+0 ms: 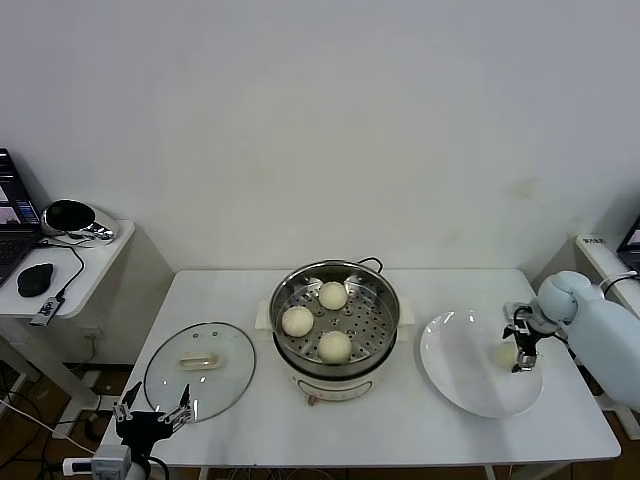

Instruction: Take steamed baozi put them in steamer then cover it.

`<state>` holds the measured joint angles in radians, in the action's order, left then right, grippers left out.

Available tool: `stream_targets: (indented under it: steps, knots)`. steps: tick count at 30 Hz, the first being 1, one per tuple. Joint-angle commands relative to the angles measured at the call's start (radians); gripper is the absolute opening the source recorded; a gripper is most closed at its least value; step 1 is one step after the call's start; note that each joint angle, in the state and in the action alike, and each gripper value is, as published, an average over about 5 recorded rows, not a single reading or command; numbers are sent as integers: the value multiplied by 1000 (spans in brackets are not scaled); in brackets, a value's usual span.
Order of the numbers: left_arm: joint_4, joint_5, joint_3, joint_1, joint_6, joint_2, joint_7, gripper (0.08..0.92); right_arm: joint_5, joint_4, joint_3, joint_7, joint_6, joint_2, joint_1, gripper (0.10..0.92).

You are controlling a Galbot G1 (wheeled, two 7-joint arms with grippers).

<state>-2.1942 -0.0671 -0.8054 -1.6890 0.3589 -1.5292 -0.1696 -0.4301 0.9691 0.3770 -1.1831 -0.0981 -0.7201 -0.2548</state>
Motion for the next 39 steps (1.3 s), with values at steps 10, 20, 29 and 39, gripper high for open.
stream_targets:
  steps: [10,20,29,39]
  knots:
    - [2,-2,4,5,1,1,0,823,15,11,-7,-1,-14,21,11,568]
    - [7,-18,4,18,-3,8,4,823,212,210,150,-48,-108,119,189,551]
    - [4,-25,-3,31,-7,16,6,823,513,425,488,-85,-254,123,570,552]
    - [14,-30,-22,57,-10,44,1,823,781,487,774,-70,-419,-67,884,552]
